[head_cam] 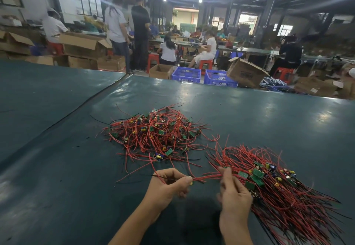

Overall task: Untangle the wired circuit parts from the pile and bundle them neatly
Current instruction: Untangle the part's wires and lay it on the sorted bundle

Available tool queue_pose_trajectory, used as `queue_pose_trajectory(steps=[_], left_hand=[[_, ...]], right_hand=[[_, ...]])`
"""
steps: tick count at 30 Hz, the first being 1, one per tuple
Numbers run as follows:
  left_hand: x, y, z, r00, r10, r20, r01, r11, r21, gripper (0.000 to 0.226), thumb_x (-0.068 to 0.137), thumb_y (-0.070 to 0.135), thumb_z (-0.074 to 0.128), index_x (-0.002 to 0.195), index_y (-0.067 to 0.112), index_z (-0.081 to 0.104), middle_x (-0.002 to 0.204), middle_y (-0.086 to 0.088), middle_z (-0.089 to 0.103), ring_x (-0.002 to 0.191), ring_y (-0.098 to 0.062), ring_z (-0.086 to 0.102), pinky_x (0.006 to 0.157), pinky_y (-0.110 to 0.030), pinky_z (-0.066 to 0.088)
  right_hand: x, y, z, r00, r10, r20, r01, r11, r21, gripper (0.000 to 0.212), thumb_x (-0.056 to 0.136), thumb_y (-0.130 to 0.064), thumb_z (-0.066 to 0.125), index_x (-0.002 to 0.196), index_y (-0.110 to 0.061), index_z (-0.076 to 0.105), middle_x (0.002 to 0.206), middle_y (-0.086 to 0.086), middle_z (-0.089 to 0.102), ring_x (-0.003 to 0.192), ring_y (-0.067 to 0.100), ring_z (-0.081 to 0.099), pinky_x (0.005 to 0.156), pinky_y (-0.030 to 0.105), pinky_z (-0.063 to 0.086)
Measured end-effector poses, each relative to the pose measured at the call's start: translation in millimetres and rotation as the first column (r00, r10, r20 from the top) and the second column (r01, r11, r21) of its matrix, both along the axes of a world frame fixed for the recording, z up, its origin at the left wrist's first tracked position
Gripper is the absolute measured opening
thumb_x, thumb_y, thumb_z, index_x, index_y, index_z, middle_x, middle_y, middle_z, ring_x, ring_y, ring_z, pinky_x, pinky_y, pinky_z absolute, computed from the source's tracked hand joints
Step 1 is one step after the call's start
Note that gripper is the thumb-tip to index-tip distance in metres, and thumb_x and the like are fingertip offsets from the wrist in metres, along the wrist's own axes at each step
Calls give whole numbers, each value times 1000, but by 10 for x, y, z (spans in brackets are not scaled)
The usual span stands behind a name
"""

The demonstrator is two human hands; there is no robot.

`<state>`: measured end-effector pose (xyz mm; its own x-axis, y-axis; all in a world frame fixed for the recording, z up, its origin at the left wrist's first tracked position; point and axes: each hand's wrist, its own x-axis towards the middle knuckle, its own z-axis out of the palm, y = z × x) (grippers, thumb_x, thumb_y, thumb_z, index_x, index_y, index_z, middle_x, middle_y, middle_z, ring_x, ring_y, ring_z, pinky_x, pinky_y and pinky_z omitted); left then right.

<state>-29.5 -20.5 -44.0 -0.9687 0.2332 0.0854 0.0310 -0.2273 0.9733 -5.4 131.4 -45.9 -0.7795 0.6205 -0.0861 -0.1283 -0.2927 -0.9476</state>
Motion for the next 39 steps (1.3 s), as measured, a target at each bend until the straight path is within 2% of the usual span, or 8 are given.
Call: queue_pose_trajectory(steps=[3, 8, 14, 19, 23, 26, 35, 39], left_hand=[[-22, -14, -20, 998, 8, 57, -11, 999, 52, 15, 66, 18, 83, 60, 12, 70, 55, -8, 60, 51, -17, 55, 52, -23, 48], [-94, -21, -32, 948, 65, 313, -178, 921, 347, 15, 64, 16, 75, 77, 8, 73, 62, -4, 58, 51, -11, 56, 51, -19, 51], [-148, -19, -9, 931, 102, 352, -236, 901, 364, 21, 80, 33, 59, 85, 13, 63, 69, -1, 69, 55, -14, 65, 49, -21, 52], [-107, -104, 23, 908, -181, 378, -7, 895, 445, 44, 74, 59, 58, 70, 16, 67, 71, -4, 61, 63, -18, 62, 69, -31, 50], [-19, -31, 57, 800, -413, 435, 218, 876, 431, 51, 75, 63, 54, 59, 14, 56, 62, -4, 51, 60, -20, 53, 69, -33, 44], [30, -18, 64, 767, -460, 448, 340, 882, 326, 51, 81, 61, 52, 57, 16, 49, 58, -2, 49, 60, -20, 52, 70, -32, 48], [-10, -61, -32, 669, -567, 480, 309, 800, 515, 52, 91, 51, 55, 56, 12, 51, 52, -4, 51, 52, -21, 54, 64, -34, 48], [-27, 49, -28, 715, -400, 574, 198, 903, 382, 46, 88, 43, 45, 61, 9, 59, 53, -3, 48, 48, -18, 50, 55, -27, 45]], right_hand=[[15, 116, 17, 999, -45, -20, 44, 997, -65, 28, 93, -31, 62, 72, -25, 80, 51, -14, 49, 41, 0, 34, 39, 17, 27], [35, 16, 34, 984, 99, -149, -105, 994, -33, 26, 84, -34, 62, 81, -16, 80, 56, -4, 51, 42, 3, 31, 37, 16, 25], [87, -8, 37, 931, 255, -263, -262, 965, 9, 51, 84, -52, 50, 85, -10, 80, 59, 3, 58, 47, 7, 40, 41, 17, 32], [97, -72, 11, 927, 345, -146, -335, 938, 87, 58, 80, -61, 48, 88, -13, 79, 58, -2, 53, 45, 5, 37, 41, 16, 30], [101, -232, 0, 884, 464, -58, -450, 878, 161, 45, 82, -44, 58, 84, -4, 78, 65, 5, 70, 53, 14, 59, 50, 24, 50], [136, -306, 45, 853, 517, -64, -506, 851, 138, 31, 81, -33, 61, 75, -9, 78, 61, 12, 68, 45, 14, 56, 40, 22, 44], [153, -350, 68, 890, 455, 34, -455, 891, -7, 24, 76, -34, 70, 72, -11, 77, 60, 19, 66, 37, 19, 54, 36, 24, 45], [97, -311, 8, 974, 223, 45, -225, 973, 47, 23, 70, -38, 74, 68, -16, 78, 66, 13, 72, 51, 18, 64, 49, 29, 51]])
